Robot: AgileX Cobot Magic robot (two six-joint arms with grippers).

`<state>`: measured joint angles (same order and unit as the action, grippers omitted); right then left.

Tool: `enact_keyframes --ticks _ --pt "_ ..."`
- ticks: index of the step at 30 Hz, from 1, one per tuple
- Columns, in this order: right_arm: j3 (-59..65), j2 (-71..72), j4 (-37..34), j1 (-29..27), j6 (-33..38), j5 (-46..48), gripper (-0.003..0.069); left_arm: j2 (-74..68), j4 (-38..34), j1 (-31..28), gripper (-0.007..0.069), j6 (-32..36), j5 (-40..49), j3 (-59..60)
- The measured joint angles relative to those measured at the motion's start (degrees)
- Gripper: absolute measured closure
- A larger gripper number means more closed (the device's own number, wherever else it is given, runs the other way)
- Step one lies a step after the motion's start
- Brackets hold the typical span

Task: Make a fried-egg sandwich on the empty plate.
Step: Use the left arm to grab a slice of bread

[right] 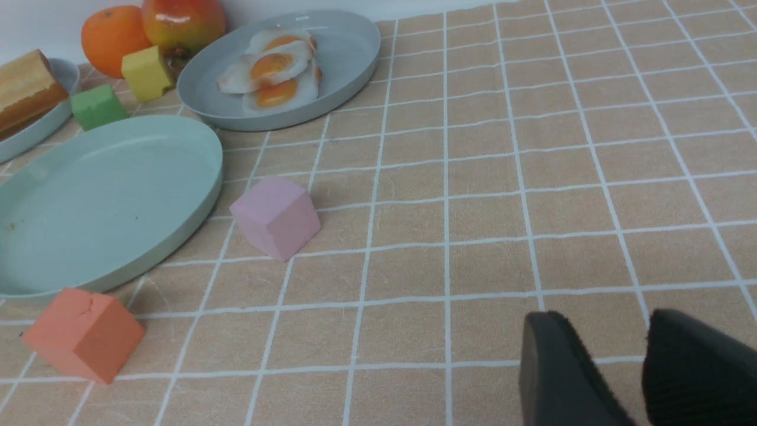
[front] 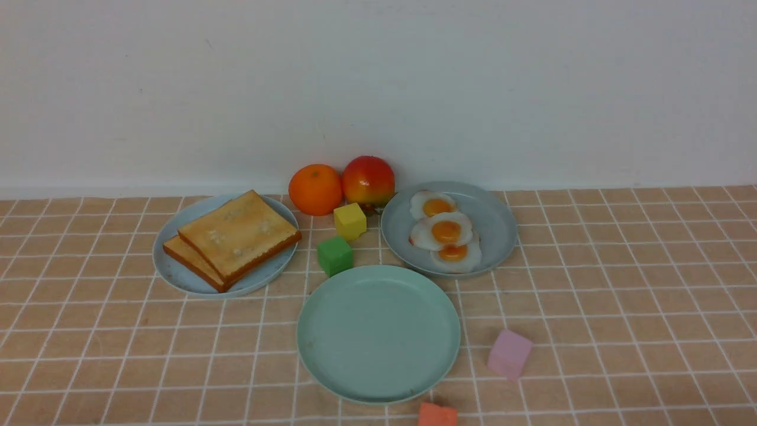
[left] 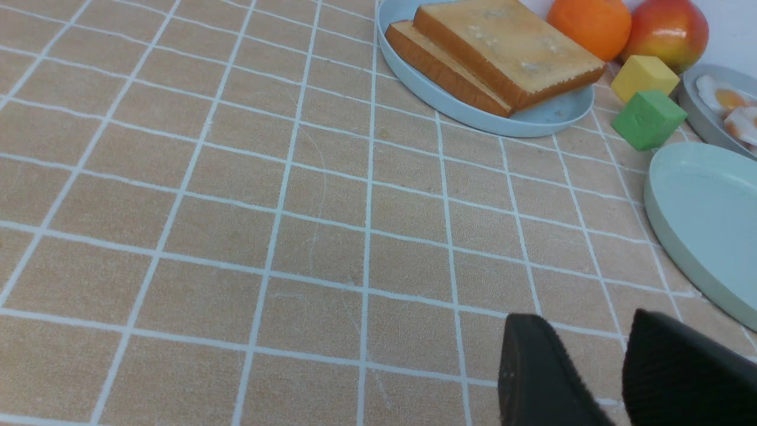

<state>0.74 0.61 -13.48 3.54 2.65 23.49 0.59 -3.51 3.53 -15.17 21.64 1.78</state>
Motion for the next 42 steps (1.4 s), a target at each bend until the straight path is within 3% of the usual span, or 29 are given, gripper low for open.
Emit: enact_keyframes --ticks 20,23,30,35,41,42 --pt "0.0 0.0 0.0 0.0 0.0 0.0 0.0419 0.0 0.0 0.0 0.0386 0.0 -0.26 0.0" --pt "0.0 0.0 0.0 0.0 0.0 0.0 0.0419 0.0 -2.46 0.0 0.0386 -1.76 -3.49 0.0" --pt "0.0 0.0 0.0 0.0 0.0 0.0 0.0419 0.0 -16.73 0.0 0.0386 -11.47 -15.63 0.0" --pt "0.0 0.0 0.0 0.0 0.0 0.0 0.0419 0.0 -19.31 0.0 0.0393 -12.21 -20.32 -0.19" --pt "0.0 0.0 0.0 0.0 0.0 0.0 0.0419 -6.89 -19.49 0.0 0.0526 -9.4 -12.42 -9.41" --pt "0.0 0.0 0.09 0.0 0.0 0.0 0.0419 -11.55 -19.49 0.0 0.058 -4.16 -7.64 -13.93"
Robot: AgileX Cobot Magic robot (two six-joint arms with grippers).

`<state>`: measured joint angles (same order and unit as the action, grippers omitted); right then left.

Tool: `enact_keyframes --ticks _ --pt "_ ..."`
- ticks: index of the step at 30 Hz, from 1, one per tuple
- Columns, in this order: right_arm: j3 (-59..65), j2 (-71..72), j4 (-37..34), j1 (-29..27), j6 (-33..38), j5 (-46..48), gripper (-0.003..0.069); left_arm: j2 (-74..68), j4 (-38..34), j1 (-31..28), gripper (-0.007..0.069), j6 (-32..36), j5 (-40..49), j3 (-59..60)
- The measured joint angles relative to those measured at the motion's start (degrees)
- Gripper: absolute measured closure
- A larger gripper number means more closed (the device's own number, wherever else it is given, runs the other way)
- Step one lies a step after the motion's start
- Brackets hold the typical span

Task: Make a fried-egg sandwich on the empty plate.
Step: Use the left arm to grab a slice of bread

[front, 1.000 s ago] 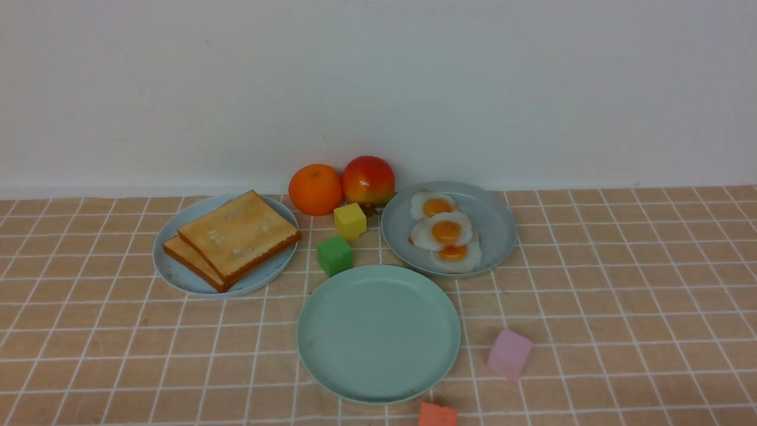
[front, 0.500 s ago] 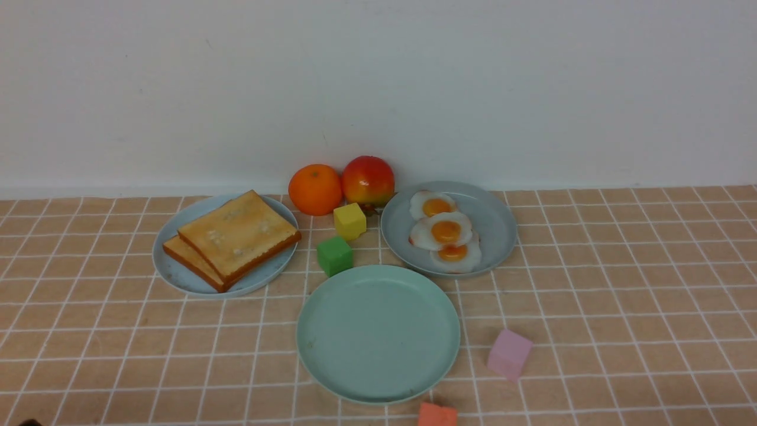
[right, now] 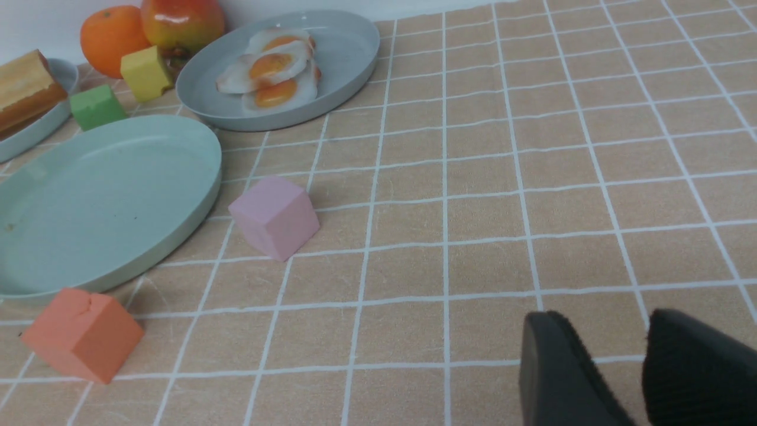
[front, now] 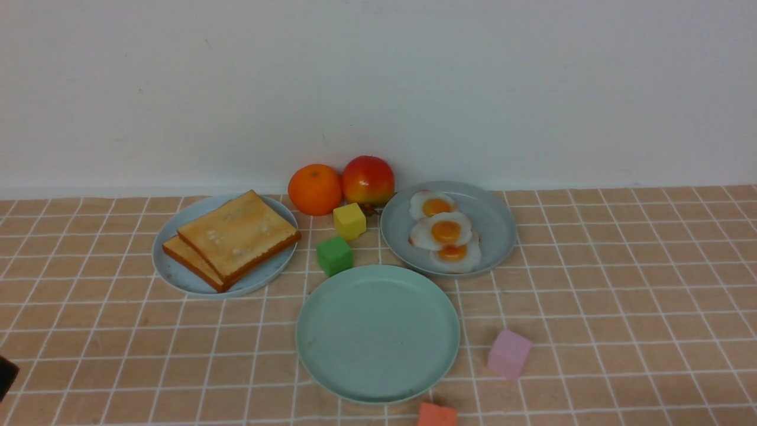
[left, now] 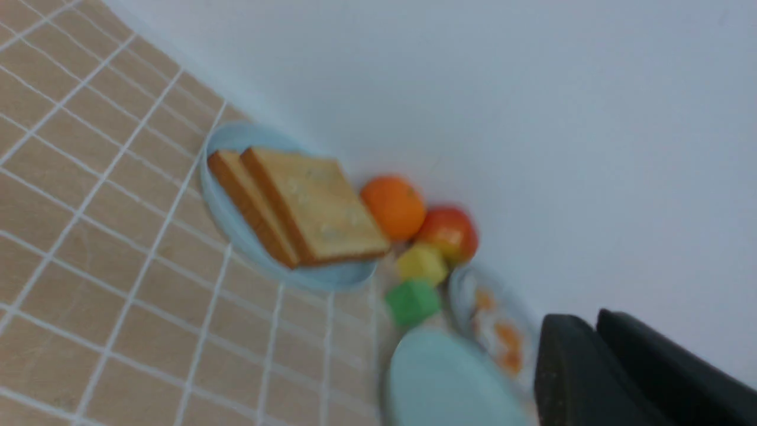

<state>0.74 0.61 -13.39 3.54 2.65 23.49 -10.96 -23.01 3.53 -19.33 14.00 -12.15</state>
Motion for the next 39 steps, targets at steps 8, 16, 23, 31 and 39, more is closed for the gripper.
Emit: enact_keyframes --ticks 8,16,23,31,39 --pt "0.34 0.0 -3.64 0.0 -2.16 -2.41 0.0419 -21.53 -2.26 4.81 0.0638 24.22 21.09 -18.41" --pt "0.6 0.0 -25.25 0.0 -8.5 -14.44 0.0425 -49.84 -1.31 16.64 0.0638 31.75 26.83 -33.99" --pt "-14.08 -3.37 -22.77 1.65 -1.19 4.12 0.057 -67.32 9.49 16.64 0.0638 32.93 25.51 -46.82" --pt "-41.61 -18.65 -6.78 2.25 6.03 33.38 0.0671 -85.99 22.66 14.8 0.0635 30.09 25.21 -63.26" --pt "-45.7 -19.57 -0.63 3.33 6.28 33.51 0.0664 -96.8 25.65 11.61 0.0425 40.9 24.17 -68.69"
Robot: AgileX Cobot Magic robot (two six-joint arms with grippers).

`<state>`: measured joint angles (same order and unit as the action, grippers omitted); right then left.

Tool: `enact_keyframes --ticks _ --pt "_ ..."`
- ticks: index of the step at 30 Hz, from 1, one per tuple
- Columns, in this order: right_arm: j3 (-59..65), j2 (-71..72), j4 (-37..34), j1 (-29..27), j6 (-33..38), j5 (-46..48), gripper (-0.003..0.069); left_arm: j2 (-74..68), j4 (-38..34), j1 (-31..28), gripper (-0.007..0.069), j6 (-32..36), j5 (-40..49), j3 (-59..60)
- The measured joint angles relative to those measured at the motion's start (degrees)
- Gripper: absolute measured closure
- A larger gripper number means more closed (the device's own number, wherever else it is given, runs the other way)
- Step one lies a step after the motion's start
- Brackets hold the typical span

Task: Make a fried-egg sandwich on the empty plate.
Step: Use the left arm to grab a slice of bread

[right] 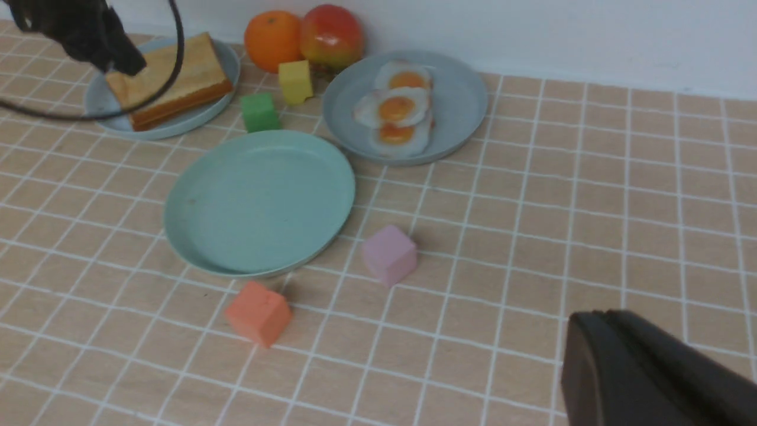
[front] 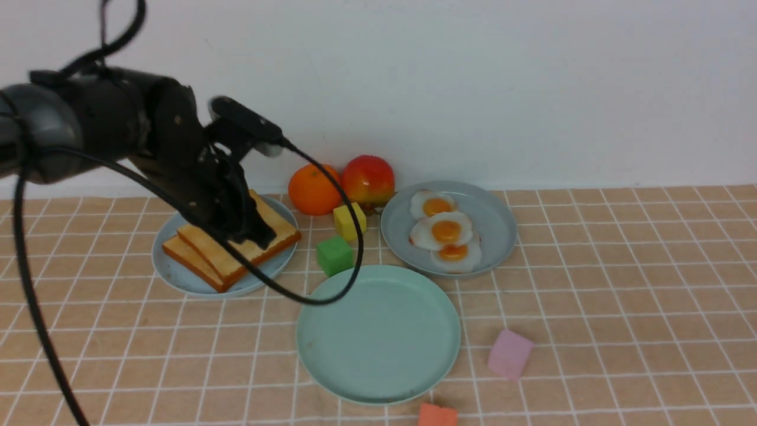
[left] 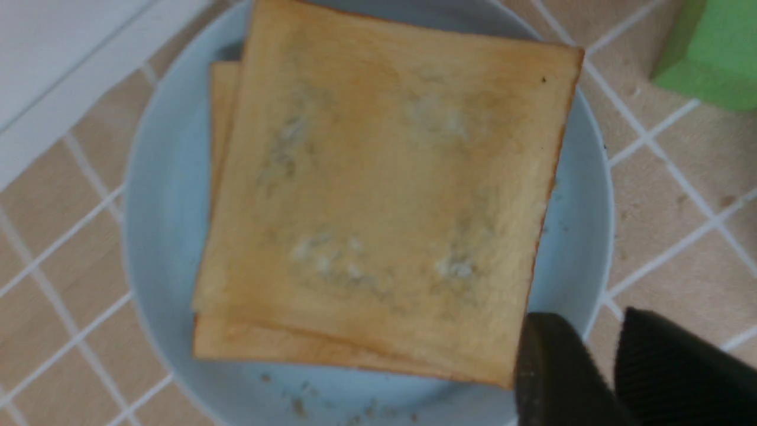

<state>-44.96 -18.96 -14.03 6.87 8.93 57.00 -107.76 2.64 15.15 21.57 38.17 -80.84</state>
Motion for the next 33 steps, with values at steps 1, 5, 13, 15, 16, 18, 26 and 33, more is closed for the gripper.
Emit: enact_keyframes --ticks 1,5,13,15,16,18,26,33 --pt "0.0 0.0 -0.02 0.0 0.0 0.01 0.0664 -0.44 0.05 0.0 0.0417 0.14 -0.25 0.0" --pt "0.0 0.0 0.11 0.0 0.15 -0.01 0.066 -4.25 0.34 0.0 0.0261 1.55 -3.5 0.0" --pt "0.0 0.0 -0.48 0.0 0.15 -0.06 0.0657 -9.61 6.67 0.0 0.017 1.72 -12.14 -0.05" --pt "0.0 0.0 -0.79 0.0 0.15 -0.06 0.0656 -9.95 7.25 0.0 0.0181 1.72 -12.76 -0.26" --pt "0.0 0.0 -1.1 0.0 0.15 -0.06 0.0655 -10.04 7.42 0.0 0.0193 1.72 -12.96 -0.32" --pt "0.0 0.0 -1.39 0.0 0.15 -0.06 0.0655 -10.22 7.71 0.0 0.0238 1.72 -13.17 -0.32" --pt "0.0 0.0 -2.53 0.0 0.15 -0.06 0.0652 -9.29 7.22 0.12 0.0387 2.07 -11.2 -0.51" --pt "0.0 0.0 -3.06 0.0 0.1 0.84 0.0648 -2.4 4.67 0.16 0.044 2.12 -8.43 -0.35"
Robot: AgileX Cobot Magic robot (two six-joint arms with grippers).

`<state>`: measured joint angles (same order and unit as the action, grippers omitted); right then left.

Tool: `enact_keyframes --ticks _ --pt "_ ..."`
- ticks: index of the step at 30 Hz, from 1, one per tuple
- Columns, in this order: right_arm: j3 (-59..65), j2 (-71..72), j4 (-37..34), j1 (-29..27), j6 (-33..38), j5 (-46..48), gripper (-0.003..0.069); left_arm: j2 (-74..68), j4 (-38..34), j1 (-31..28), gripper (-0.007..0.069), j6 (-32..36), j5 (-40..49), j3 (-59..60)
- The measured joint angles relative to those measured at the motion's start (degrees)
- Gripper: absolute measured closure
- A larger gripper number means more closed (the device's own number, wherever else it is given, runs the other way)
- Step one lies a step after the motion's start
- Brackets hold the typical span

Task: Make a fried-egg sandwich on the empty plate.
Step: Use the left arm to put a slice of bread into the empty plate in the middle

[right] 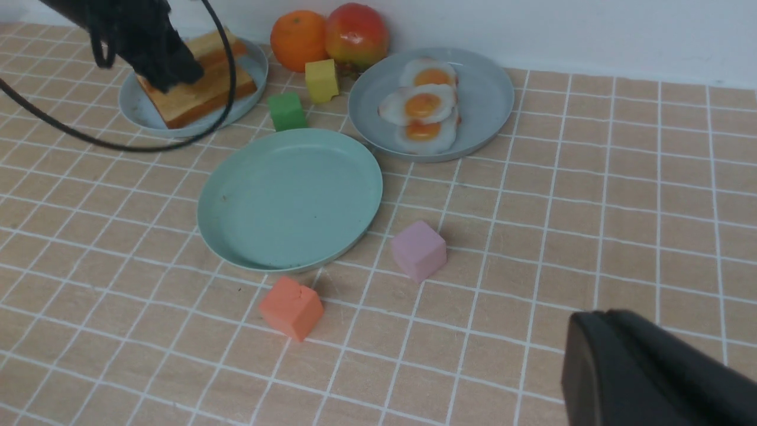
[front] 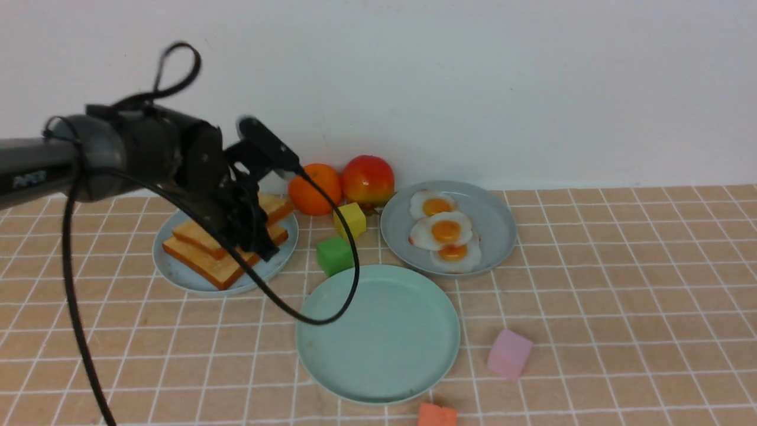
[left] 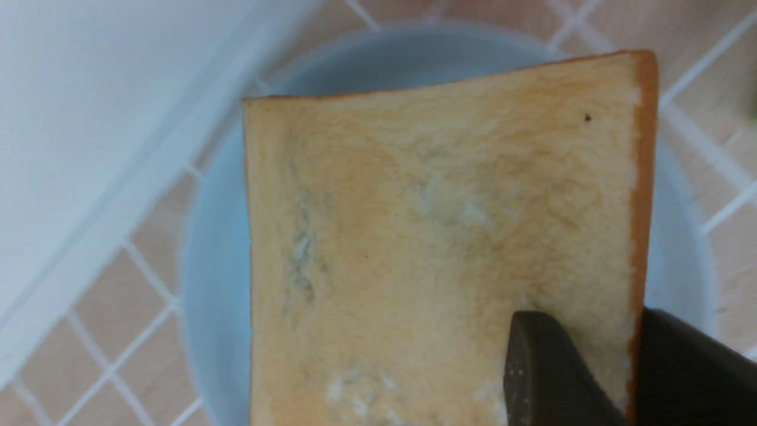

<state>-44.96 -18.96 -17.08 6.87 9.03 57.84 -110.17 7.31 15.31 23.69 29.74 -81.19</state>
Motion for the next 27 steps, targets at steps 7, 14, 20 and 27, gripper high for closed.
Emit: enact_keyframes --ticks 7,14,20,27 --pt "0.0 0.0 -0.02 0.0 0.0 0.15 0.0642 10.17 -10.87 3.99 0.0443 2.57 5.02 2.9" --pt "0.0 0.0 -0.02 0.0 0.0 0.25 0.0637 14.73 -13.13 19.53 0.0451 10.14 3.76 13.14" --pt "0.0 0.0 -0.09 0.0 0.0 1.91 0.0629 10.39 -7.31 24.66 0.0451 10.74 -3.77 16.56" --pt "0.0 0.0 -0.51 0.0 0.0 2.81 0.0627 5.95 -3.0 24.66 0.0454 10.7 -7.47 16.58"
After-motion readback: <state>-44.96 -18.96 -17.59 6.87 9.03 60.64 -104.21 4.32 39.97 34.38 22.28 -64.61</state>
